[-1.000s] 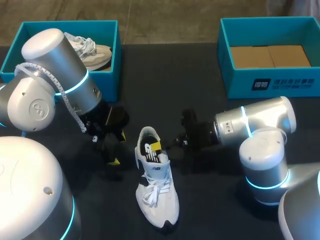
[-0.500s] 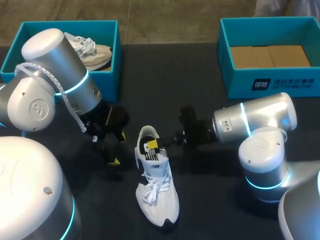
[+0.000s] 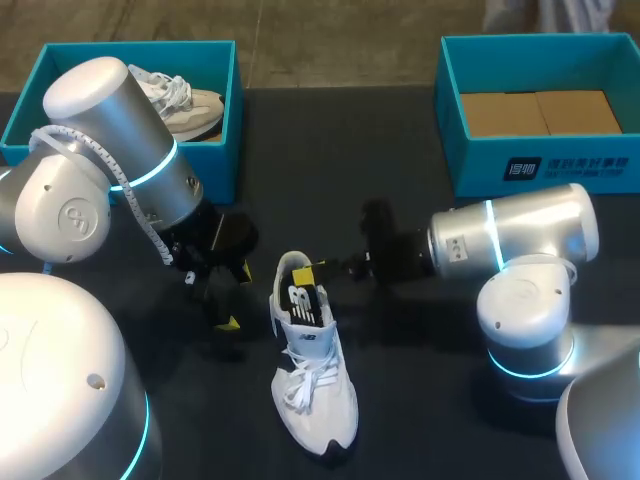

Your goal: Take the shoe out of the shoebox, open the shoe tongue, remove and reinsert the insole, then place the shoe into the shoebox

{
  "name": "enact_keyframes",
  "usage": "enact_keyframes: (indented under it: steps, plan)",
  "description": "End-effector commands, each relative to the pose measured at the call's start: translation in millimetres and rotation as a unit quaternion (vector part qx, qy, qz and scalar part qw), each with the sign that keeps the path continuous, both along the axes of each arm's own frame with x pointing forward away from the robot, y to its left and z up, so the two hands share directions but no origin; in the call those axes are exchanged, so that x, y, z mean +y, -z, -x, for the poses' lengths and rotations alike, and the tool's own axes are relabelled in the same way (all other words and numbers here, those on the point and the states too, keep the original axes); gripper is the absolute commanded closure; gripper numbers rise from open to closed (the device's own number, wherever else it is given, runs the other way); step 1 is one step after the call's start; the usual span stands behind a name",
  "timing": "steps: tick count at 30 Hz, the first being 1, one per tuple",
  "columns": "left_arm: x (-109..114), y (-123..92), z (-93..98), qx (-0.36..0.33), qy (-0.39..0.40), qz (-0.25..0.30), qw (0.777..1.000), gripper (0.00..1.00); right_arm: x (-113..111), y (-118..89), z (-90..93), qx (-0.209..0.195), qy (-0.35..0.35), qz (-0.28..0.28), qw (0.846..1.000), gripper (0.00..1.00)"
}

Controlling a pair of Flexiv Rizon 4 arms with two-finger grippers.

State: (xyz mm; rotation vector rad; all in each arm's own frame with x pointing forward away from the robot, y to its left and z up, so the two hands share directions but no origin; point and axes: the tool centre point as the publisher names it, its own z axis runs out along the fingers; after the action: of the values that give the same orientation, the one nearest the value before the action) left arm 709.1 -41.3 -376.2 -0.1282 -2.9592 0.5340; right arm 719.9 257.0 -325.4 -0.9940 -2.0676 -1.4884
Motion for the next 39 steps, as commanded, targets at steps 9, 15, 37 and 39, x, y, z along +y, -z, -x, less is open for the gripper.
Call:
enact_keyframes:
  steps: [9,15,37,39]
  plan:
    - [0,0,1.1,-0.001,-0.001,0.0,1.0,0.0,-18,-27,-4.1,-0.041,0.023,0.026,0.999,0.35]
    - [0,0,1.1,-0.001,-0.001,0.0,1.0,0.0,-29,-30,-3.6,-0.053,0.033,0.057,0.996,0.11]
    - [0,0,1.1,-0.001,-0.001,0.0,1.0,0.0,-46,-39,-0.3,-0.06,0.022,0.117,0.991,0.0]
    - [2,-1,1.3,-0.001,0.0,-0.001,1.0,0.0,-46,-39,-0.3,-0.06,0.023,0.119,0.991,0.0]
